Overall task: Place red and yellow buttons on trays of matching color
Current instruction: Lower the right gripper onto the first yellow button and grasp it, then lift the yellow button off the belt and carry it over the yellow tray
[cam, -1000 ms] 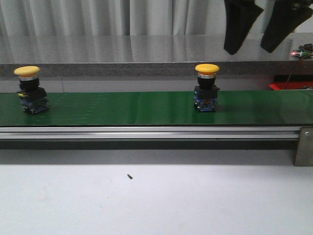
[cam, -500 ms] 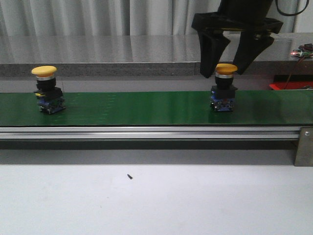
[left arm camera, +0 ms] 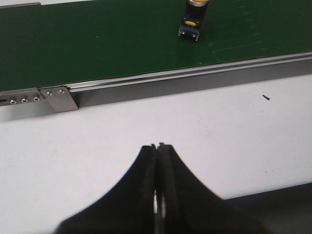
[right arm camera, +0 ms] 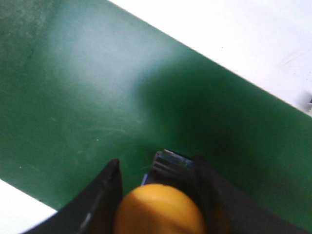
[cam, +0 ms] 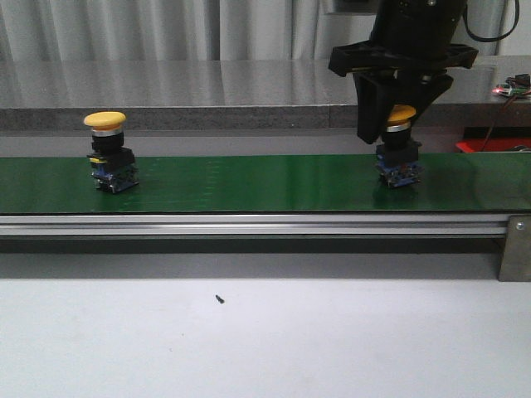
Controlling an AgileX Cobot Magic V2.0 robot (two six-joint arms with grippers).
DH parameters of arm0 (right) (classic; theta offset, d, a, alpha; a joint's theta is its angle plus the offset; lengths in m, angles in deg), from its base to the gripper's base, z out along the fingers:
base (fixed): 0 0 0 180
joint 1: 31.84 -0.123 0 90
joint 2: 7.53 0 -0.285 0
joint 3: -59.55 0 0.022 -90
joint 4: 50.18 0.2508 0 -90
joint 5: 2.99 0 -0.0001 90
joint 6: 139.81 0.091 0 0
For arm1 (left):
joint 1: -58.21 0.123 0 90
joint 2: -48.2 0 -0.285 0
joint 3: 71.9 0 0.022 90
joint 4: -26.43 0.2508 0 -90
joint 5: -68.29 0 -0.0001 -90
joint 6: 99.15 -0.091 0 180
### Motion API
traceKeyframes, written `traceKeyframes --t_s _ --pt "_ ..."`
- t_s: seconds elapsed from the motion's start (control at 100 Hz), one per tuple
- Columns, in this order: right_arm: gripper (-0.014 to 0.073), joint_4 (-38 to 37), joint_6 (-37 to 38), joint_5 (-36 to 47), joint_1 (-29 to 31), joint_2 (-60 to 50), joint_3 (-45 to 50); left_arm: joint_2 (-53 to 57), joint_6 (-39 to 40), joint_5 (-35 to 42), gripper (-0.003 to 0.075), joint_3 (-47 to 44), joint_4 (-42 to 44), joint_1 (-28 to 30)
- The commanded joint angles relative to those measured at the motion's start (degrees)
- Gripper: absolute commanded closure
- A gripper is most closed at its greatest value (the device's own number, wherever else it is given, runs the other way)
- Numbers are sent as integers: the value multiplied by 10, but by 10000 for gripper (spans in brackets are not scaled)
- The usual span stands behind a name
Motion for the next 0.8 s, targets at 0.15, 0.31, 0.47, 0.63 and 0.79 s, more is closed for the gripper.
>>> traceKeyframes --t_s 0.15,0.31,0.47,0.63,0.79 --pt "443 -1 -6 -6 40 -98 -16 -1 -1 29 740 14 -15 -5" --pt "443 10 -6 -16 103 -148 -5 -1 -1 29 740 14 -15 -5" --pt "443 19 -6 -15 173 -191 35 -1 -1 29 740 14 -15 -5" --pt "443 33 5 -13 244 -212 84 -1 -1 29 740 14 -15 -5" --pt "443 42 5 8 308 -220 133 -1 -1 29 740 14 -15 -5"
